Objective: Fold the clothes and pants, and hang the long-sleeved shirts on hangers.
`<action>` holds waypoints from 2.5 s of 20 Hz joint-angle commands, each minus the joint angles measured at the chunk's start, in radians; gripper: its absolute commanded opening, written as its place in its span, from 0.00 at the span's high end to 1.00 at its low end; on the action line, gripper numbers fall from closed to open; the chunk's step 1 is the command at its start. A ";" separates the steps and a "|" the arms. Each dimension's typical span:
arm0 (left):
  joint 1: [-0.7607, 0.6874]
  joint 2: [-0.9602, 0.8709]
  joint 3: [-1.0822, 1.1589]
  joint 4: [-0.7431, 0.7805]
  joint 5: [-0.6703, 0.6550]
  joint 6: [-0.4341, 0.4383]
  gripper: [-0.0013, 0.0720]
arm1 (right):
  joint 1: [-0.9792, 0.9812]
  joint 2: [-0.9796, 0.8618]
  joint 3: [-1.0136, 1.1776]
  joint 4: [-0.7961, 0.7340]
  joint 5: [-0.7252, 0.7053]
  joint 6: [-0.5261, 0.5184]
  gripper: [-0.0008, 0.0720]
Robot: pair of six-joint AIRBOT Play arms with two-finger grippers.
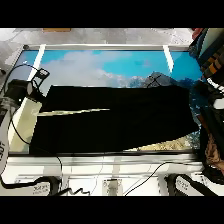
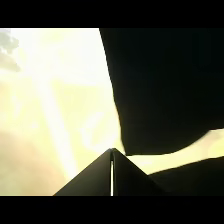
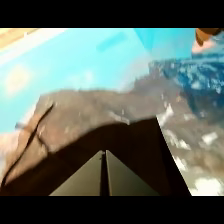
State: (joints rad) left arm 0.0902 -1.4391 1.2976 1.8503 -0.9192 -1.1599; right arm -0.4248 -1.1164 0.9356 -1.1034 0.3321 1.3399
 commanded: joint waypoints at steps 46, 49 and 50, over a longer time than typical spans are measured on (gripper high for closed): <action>1.010 0.332 -0.567 -0.647 -0.404 -0.051 0.13 | -0.472 -0.077 -0.465 0.505 0.359 -0.275 0.96; 1.018 0.332 -0.676 -0.647 -0.394 -0.006 0.09 | -0.472 -0.077 -0.465 0.505 0.376 -0.275 0.96; 1.020 0.332 -0.701 -0.647 -0.386 -0.006 0.09 | -0.472 -0.077 -0.465 0.505 0.382 -0.275 0.96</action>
State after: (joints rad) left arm 1.0836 -1.1130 0.6937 1.1942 -1.3182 -1.1999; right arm -0.8970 -1.1927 0.4702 -0.5995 0.6930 1.0653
